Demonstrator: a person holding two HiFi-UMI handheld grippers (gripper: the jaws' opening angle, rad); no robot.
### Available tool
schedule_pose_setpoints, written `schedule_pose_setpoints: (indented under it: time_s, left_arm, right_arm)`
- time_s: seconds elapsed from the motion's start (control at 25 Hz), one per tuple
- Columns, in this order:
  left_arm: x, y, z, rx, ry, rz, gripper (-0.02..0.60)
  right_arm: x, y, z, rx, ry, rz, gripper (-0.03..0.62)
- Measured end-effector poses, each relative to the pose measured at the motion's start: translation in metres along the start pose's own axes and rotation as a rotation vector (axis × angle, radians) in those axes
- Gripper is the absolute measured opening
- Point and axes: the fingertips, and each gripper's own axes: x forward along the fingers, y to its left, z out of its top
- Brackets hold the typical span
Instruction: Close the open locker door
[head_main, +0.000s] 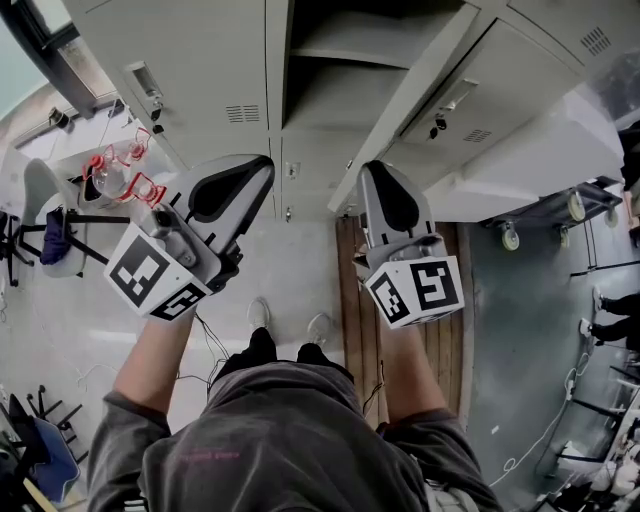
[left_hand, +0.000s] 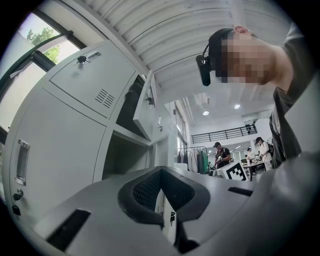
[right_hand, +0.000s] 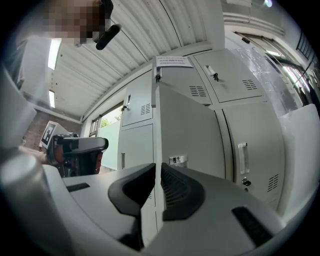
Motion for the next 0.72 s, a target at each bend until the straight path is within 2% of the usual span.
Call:
schedule_pose_setpoints:
  time_s: [0.72]
  left_arm:
    - [-0.017,0.049,0.003,0.001,-0.004,0.037,0.009]
  right_arm:
    - [0.053,0.022,-0.005,0.014,0.002,0.047,0.044]
